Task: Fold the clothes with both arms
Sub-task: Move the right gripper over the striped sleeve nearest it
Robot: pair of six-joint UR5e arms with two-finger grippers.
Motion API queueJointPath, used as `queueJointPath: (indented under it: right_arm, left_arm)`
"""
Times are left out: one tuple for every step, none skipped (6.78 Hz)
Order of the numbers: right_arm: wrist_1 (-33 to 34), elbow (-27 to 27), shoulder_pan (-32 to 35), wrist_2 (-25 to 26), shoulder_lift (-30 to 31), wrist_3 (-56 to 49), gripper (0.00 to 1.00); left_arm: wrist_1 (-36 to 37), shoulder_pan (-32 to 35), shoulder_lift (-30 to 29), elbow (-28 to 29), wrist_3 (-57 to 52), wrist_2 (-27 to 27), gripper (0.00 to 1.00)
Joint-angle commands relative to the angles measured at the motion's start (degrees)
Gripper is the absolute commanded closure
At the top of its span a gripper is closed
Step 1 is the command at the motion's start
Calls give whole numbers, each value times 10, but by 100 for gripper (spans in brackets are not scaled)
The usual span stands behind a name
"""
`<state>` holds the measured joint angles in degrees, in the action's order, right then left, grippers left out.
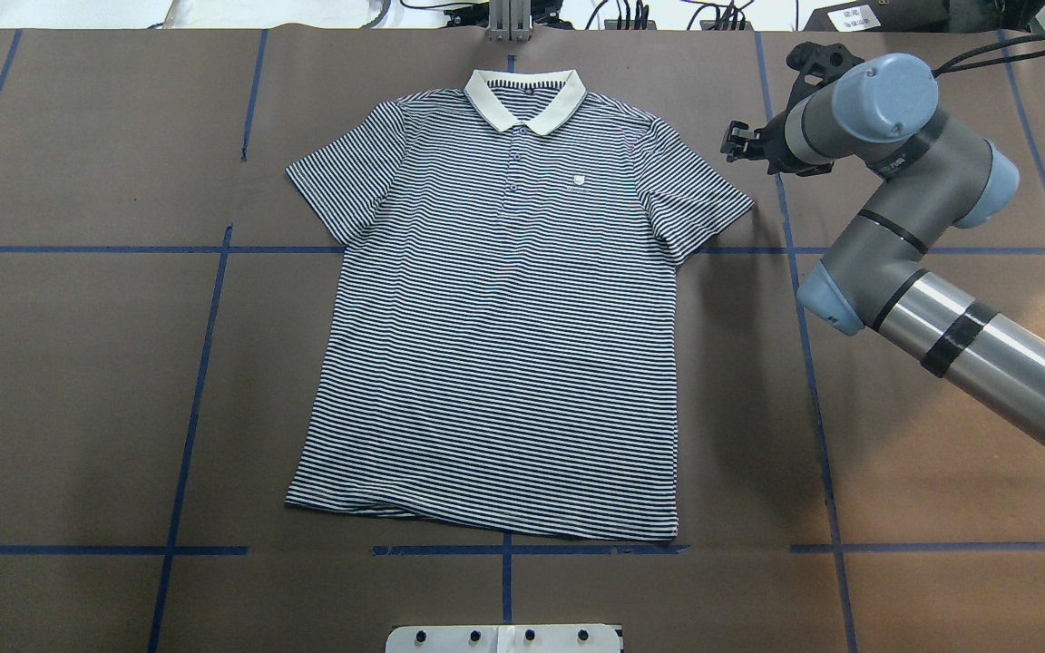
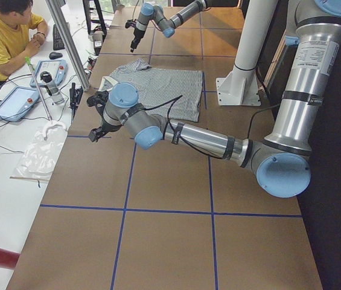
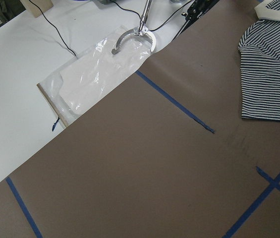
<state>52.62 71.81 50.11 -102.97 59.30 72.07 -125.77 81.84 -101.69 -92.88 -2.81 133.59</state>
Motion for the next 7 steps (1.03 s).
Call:
queueJointPath:
  right_arm:
    - [-4,-11,-19,17,-1,6,37]
    - [-4,-12,-22,18,0,5,37]
    - [-4,-12,-24,18,0,5,37]
    - [-4,-12,-26,18,1,6,38]
    - [-4,-11,-26,18,1,8,38]
    - [-5,-10,-26,18,3,8,38]
    - [-6,-5,-26,17,8,8,37]
  left_arm:
    - [1,-5,-2,2,0,0,0]
    - [0,-7,-2,2,0,0,0]
    - [1,-9,-1,2,0,0,0]
    - [0,-9,-1,2,0,-1,0]
    - [0,-9,-1,2,0,0,0]
    - [0,-10,-1,2,0,0,0]
    - [0,-10,-1,2,0,-1,0]
